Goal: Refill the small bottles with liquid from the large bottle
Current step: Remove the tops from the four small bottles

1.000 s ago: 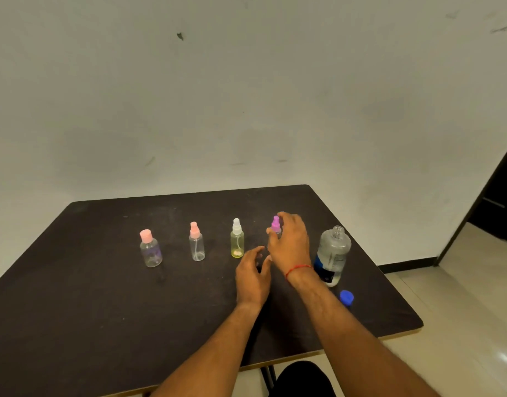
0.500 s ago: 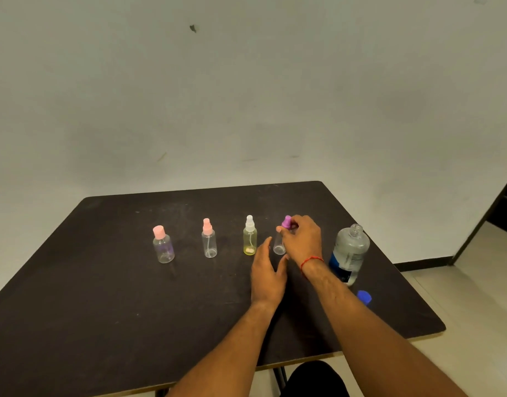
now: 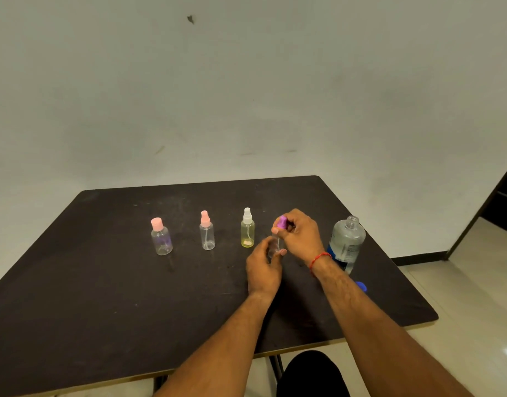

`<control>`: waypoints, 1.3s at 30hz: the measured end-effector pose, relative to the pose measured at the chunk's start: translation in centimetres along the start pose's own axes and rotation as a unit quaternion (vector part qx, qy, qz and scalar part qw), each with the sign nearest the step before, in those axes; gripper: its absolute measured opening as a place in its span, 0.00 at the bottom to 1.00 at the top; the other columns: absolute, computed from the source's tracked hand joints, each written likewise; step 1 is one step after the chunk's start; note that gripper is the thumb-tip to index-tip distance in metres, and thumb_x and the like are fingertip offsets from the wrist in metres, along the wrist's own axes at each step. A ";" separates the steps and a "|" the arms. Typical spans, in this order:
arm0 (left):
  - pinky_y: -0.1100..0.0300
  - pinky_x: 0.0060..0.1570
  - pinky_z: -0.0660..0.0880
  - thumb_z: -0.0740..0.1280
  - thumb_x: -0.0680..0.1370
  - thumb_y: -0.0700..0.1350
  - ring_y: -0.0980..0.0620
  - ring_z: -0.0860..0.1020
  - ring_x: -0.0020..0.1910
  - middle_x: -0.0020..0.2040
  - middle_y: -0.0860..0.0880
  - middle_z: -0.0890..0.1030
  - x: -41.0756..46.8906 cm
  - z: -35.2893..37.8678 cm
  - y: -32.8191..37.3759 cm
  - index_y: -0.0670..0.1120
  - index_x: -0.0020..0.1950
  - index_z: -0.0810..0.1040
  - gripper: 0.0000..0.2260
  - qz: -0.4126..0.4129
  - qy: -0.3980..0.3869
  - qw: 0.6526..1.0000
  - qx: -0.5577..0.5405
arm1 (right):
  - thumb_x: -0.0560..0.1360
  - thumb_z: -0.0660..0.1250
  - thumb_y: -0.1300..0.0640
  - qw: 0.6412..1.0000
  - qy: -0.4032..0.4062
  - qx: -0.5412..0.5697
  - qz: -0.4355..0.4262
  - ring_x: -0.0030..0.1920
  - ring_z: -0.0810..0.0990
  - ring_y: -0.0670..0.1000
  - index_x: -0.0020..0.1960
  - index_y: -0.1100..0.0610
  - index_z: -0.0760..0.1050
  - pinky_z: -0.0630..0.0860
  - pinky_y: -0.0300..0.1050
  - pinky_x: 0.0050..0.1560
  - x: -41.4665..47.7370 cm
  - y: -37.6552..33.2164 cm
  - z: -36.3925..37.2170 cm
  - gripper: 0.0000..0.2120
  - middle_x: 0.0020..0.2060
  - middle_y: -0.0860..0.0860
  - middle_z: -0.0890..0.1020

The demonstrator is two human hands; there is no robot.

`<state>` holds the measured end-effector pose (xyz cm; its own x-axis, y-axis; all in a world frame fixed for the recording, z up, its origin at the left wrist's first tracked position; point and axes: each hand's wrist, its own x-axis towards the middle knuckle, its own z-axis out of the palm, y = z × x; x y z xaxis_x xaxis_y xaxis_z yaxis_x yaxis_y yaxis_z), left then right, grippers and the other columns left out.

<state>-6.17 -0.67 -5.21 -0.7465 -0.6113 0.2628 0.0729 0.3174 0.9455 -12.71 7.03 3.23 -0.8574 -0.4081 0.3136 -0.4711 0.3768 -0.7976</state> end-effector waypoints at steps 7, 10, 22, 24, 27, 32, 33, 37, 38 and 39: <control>0.78 0.48 0.71 0.72 0.78 0.41 0.72 0.78 0.49 0.50 0.58 0.83 0.2 -0.3 0.2 0.47 0.62 0.81 0.12 -0.011 -0.019 1.000 0.005 | 0.71 0.74 0.65 0.997 -0.061 0.034 -0.039 0.44 0.78 0.41 0.44 0.54 0.82 0.72 0.28 0.44 0.3 -0.2 -1.0 0.07 0.43 0.47 0.79; 0.78 0.47 0.71 0.72 0.78 0.41 0.72 0.78 0.48 0.47 0.60 0.82 0.2 -0.4 0.2 0.48 0.61 0.81 0.11 -0.008 -0.014 1.000 -0.007 | 0.71 0.74 0.65 0.996 -0.077 0.038 -0.035 0.47 0.79 0.41 0.51 0.51 0.82 0.76 0.32 0.49 0.5 -0.4 -1.2 0.12 0.46 0.46 0.80; 0.72 0.48 0.75 0.72 0.79 0.45 0.64 0.80 0.50 0.49 0.55 0.84 0.0 -0.4 0.3 0.49 0.60 0.81 0.10 -0.008 -0.008 0.999 -0.034 | 0.72 0.72 0.66 0.998 -0.012 0.068 -0.012 0.49 0.81 0.41 0.62 0.49 0.68 0.73 0.31 0.45 -0.3 -1.5 -0.8 0.25 0.45 0.45 0.83; 0.73 0.49 0.74 0.72 0.79 0.44 0.67 0.80 0.50 0.49 0.57 0.83 -0.1 -0.4 0.3 0.51 0.58 0.80 0.09 -0.006 -0.006 0.999 -0.035 | 0.72 0.72 0.66 0.997 -0.027 0.068 -0.011 0.51 0.80 0.41 0.66 0.49 0.66 0.72 0.29 0.46 -0.3 -1.6 -0.8 0.28 0.50 0.45 0.83; 0.74 0.49 0.74 0.73 0.78 0.43 0.68 0.79 0.49 0.48 0.59 0.82 -0.2 -0.4 0.5 0.53 0.57 0.80 0.10 -0.003 -0.003 0.999 -0.044 | 0.70 0.76 0.58 0.999 0.006 0.041 0.005 0.50 0.78 0.43 0.66 0.50 0.67 0.73 0.32 0.47 -0.3 -1.6 -0.6 0.29 0.50 0.46 0.78; 0.73 0.49 0.74 0.72 0.79 0.44 0.66 0.79 0.49 0.49 0.59 0.82 -0.2 -0.4 0.4 0.51 0.60 0.80 0.11 -0.018 -0.005 0.999 -0.033 | 0.72 0.74 0.62 0.999 0.026 0.036 0.011 0.45 0.78 0.43 0.58 0.49 0.68 0.74 0.32 0.42 -0.4 -1.7 -0.5 0.21 0.44 0.47 0.78; 0.72 0.50 0.75 0.72 0.79 0.45 0.64 0.80 0.49 0.50 0.58 0.82 -0.1 -0.4 0.5 0.51 0.61 0.80 0.11 -0.024 -0.006 0.999 -0.032 | 0.72 0.72 0.65 0.999 0.021 0.048 0.007 0.46 0.79 0.43 0.59 0.49 0.68 0.76 0.33 0.44 -0.4 -1.7 -0.6 0.21 0.44 0.47 0.80; 0.75 0.47 0.73 0.73 0.78 0.45 0.66 0.79 0.49 0.49 0.59 0.81 -0.1 -0.3 0.5 0.51 0.60 0.80 0.11 -0.028 -0.003 0.999 -0.029 | 0.73 0.70 0.68 0.997 -0.004 0.073 -0.003 0.52 0.80 0.44 0.64 0.51 0.68 0.74 0.33 0.49 -0.3 -1.7 -0.7 0.24 0.49 0.47 0.83; 0.75 0.47 0.72 0.72 0.78 0.44 0.68 0.78 0.49 0.49 0.60 0.81 -0.1 -0.3 0.4 0.51 0.60 0.80 0.11 -0.029 -0.005 0.999 -0.027 | 0.72 0.70 0.67 0.997 -0.002 0.075 0.000 0.52 0.80 0.45 0.65 0.51 0.68 0.75 0.34 0.50 -0.4 -1.8 -0.7 0.25 0.51 0.48 0.82; 0.75 0.48 0.72 0.72 0.79 0.44 0.68 0.78 0.49 0.49 0.60 0.81 -0.1 -0.4 0.5 0.51 0.60 0.80 0.11 -0.028 -0.007 0.999 -0.025 | 0.72 0.72 0.66 0.997 0.008 0.071 0.002 0.52 0.80 0.45 0.65 0.51 0.68 0.76 0.35 0.50 -0.4 -1.9 -0.7 0.25 0.51 0.48 0.81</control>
<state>-5.82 -0.74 -4.74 -0.7598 -0.6166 0.2060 0.0632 0.2454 0.9674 -11.60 7.06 4.92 -0.8632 -0.3928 0.3171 -0.4339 0.2562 -0.8638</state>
